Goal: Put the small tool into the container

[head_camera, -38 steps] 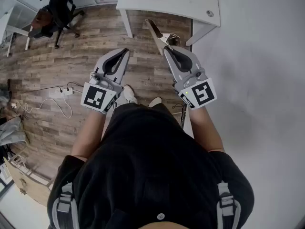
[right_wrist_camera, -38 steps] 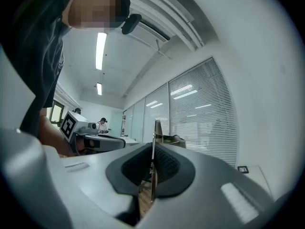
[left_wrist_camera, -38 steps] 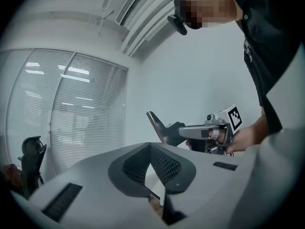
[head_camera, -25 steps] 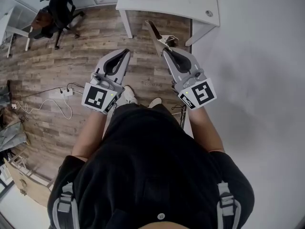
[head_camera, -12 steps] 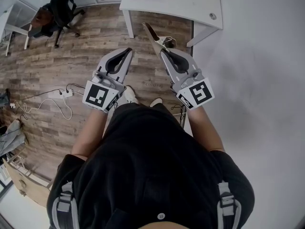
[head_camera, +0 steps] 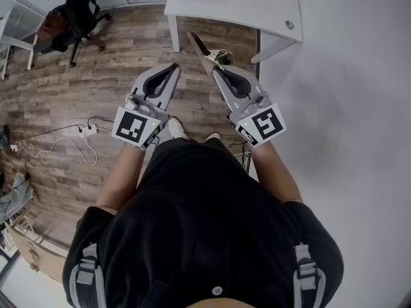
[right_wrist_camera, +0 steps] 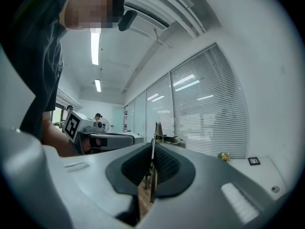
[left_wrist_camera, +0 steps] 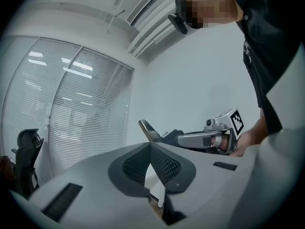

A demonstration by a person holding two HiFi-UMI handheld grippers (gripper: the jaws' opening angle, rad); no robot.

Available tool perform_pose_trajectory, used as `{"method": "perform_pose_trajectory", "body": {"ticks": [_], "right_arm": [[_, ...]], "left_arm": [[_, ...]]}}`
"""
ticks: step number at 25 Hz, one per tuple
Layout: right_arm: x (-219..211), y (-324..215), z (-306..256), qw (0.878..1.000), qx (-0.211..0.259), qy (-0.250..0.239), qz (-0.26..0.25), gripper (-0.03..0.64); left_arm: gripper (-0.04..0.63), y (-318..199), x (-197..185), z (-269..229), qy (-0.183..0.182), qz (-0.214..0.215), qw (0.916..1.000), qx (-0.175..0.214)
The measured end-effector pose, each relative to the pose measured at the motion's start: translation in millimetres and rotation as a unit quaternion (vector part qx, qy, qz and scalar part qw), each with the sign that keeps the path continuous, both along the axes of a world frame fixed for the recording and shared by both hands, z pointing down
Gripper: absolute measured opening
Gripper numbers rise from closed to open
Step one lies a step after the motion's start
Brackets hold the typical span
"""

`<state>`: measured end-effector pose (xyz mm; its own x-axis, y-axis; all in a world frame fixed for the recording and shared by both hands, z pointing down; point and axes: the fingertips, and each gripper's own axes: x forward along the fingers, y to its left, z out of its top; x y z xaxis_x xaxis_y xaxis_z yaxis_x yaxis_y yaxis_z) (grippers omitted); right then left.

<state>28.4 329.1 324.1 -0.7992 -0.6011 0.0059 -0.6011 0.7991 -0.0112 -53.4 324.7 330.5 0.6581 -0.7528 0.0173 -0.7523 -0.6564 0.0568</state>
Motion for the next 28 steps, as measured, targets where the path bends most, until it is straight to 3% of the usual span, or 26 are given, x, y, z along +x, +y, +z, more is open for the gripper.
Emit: {"method": "perform_pose_trajectory", "body": {"ticks": [15, 28], "right_arm": [[-64, -23, 11, 1.0, -0.008, 0.003, 0.01, 0.02], [-62, -74, 17, 1.0, -0.008, -0.003, -0.001, 0.02]], "left_arm": [[0.008, -28, -65, 14, 0.012, 0.01, 0.9999, -0.006], [0.008, -73, -65, 23, 0.001, -0.005, 0.9999, -0.015]]}}
